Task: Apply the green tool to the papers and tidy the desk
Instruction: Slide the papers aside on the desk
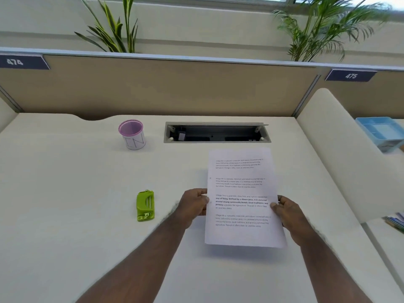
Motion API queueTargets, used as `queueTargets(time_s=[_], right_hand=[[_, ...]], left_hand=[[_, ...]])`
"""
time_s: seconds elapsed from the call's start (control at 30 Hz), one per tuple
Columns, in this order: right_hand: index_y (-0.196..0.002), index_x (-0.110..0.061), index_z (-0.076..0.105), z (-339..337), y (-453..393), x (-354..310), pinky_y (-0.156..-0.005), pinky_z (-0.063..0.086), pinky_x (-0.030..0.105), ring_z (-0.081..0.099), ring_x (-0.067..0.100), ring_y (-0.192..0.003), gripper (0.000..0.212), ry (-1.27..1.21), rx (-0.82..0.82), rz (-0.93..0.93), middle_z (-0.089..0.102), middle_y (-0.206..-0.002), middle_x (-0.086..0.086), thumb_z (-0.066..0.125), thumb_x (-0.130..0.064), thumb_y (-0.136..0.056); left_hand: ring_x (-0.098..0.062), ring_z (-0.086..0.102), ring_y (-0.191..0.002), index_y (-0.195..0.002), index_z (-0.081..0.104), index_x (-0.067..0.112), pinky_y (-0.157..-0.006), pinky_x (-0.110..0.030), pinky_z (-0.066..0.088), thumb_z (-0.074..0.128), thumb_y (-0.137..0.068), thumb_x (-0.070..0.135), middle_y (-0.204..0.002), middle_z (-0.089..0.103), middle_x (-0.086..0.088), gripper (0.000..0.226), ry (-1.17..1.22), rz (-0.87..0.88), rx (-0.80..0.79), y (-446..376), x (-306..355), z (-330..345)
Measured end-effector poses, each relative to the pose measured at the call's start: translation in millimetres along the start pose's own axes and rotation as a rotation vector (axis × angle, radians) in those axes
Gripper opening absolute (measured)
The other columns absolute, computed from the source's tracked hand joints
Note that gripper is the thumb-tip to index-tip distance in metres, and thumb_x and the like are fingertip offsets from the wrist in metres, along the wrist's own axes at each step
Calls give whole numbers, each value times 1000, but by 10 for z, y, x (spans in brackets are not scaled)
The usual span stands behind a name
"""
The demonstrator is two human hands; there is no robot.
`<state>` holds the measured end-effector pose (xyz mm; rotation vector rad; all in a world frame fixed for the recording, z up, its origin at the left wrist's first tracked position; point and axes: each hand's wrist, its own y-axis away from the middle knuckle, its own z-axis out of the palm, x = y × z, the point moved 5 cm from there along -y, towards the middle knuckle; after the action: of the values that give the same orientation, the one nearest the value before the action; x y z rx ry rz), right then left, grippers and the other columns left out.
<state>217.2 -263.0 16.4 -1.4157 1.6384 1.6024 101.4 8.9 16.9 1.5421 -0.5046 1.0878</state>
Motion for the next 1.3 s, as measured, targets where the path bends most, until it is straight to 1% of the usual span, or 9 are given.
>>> queueTargets(time_s=[0.2,0.33,0.53,0.73,0.87,0.97,1.03,1.13,1.3], right_hand=[[-104,-16,69,-295,-291,-115,-56,55,25,73,14,-71,13,17,28,-13,78,-92,2,60,-13,-95],[-102,-15,70,-559,-608,-169,-62,53,28,70,20,-75,15,50,76,-3,75,-95,6,57,-12,-96],[-97,-18,72,-855,-1068,-168,-88,54,44,66,27,-89,27,154,143,15,73,-98,6,48,-5,-94],[-101,-17,74,-969,-1358,-106,-87,52,37,65,25,-91,32,236,174,14,72,-101,4,46,-5,-93],[-112,-15,73,-972,-1473,-46,-89,51,37,64,28,-97,34,308,186,2,72,-108,7,46,-5,-93],[-114,-13,72,-957,-1518,-35,-84,45,31,60,26,-96,36,359,186,-5,71,-115,10,45,-3,-93],[-120,-13,69,-965,-1520,-37,-93,48,35,61,29,-106,38,395,199,12,69,-124,9,45,-5,-92],[-129,-17,62,-1026,-1431,-59,-105,44,42,55,33,-123,41,531,304,30,60,-137,10,45,-14,-92],[-120,-24,65,-791,-1126,-195,-94,48,44,58,33,-116,37,578,400,-143,62,-127,9,52,-12,-87]], left_hand=[[-14,71,-65,-111,66,5,-66,-32,61,50,-87,-8,-87,75,-10,32,-4,-36,45,-279,103,296],[-7,64,-49,-110,67,2,-65,-33,62,49,-85,-10,-65,71,0,33,-22,-67,74,-537,173,650],[-25,64,-66,-101,68,5,-78,-49,60,44,-82,-12,-78,70,-11,35,-29,-69,114,-879,329,1069],[-32,68,-77,-102,67,2,-75,-46,62,43,-85,-11,-99,73,-21,33,-75,-76,155,-1151,358,1245],[-37,74,-84,-105,68,-1,-77,-49,62,44,-85,-7,-99,75,-21,31,-125,-88,173,-1277,342,1260],[-36,73,-85,-111,67,2,-78,-49,62,43,-85,-4,-104,74,-20,36,-195,-105,206,-1344,323,1230],[-33,70,-98,-121,64,6,-85,-43,60,45,-84,0,-117,69,-18,41,-323,-98,248,-1350,330,1181],[-27,56,-123,-128,59,12,-101,-31,44,47,-82,7,-134,59,-8,48,-628,-26,324,-1278,418,1080],[-22,51,-123,-122,60,24,-98,-38,48,42,-82,13,-131,55,0,45,-743,32,375,-1089,423,761]])
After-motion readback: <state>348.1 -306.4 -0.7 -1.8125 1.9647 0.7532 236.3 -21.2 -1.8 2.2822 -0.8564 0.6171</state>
